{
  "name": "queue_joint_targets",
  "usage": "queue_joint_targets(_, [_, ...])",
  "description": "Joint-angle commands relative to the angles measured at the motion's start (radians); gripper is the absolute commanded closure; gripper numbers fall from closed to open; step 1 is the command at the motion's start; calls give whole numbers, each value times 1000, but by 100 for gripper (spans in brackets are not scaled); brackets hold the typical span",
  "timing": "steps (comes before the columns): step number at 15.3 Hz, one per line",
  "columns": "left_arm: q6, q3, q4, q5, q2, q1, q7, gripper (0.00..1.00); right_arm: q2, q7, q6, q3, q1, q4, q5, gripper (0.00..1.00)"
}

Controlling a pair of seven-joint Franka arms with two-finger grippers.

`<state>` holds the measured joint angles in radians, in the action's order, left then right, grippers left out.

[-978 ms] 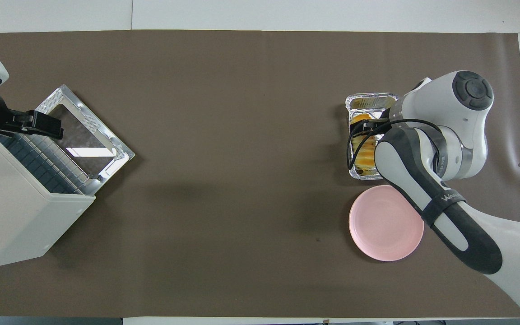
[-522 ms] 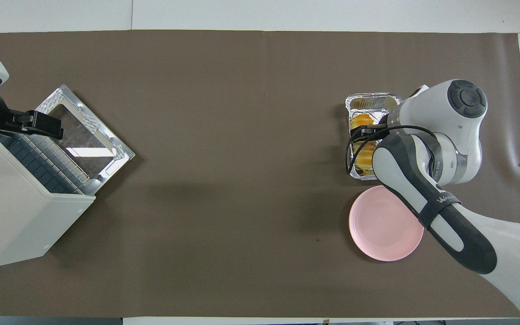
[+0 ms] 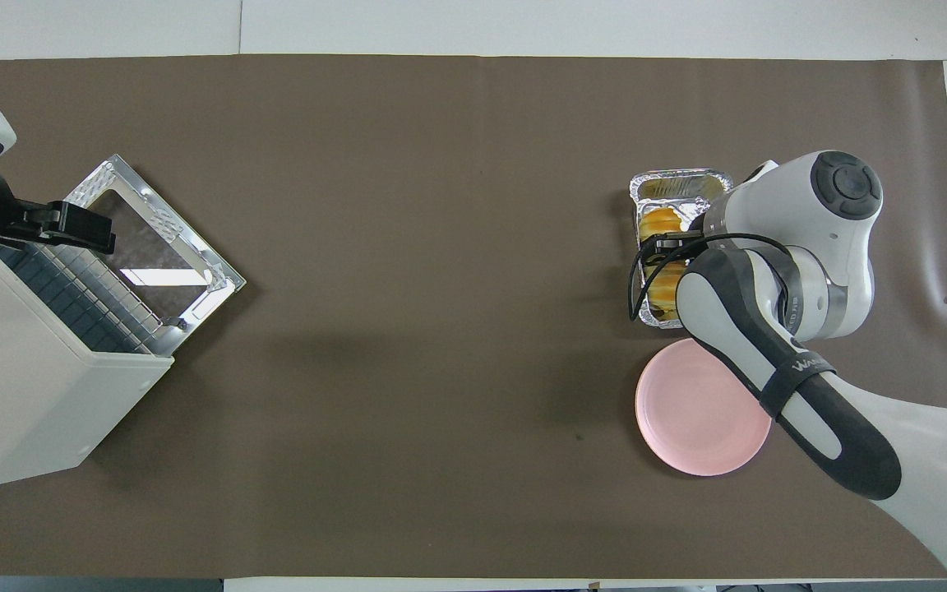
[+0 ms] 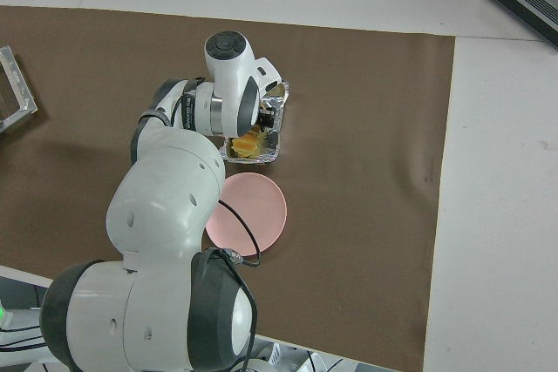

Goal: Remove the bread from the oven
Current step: 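Lower the right gripper into the tray and grasp the bread slices, then lift the bread slices and lower them onto the pink plate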

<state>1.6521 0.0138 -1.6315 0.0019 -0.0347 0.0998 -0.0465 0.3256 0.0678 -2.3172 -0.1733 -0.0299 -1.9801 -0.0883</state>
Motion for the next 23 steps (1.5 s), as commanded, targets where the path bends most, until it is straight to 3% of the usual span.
queue_joint_targets(1, [6,-5,-27,12,22,-6,-6,0,-11,10,-18,-6,-10,-20,16,83])
queue_joint_targets(2, [6,-5,-27,12,22,-6,-6,0,-11,7,-14,-6,-11,-16,16,99])
queue_joint_targets(7, [6,-5,-27,12,22,-6,-6,0,-23,-9,76,-6,-22,53,16,100])
queue_joint_targets(12, [6,-5,-27,12,22,-6,-6,0,-198,-6,300,-3,-48,70,18,100])
queue_joint_targets(15, [6,-5,-27,12,22,-6,-7,0,-353,-3,372,-5,-39,-23,19,100])
queue_joint_targets(18, [6,-5,-27,12,22,-6,-6,0,-456,-3,465,-5,-41,-110,21,100])
queue_joint_targets(23, [6,-5,-27,12,22,-6,-6,0,-608,-6,388,-9,-15,-372,19,100])
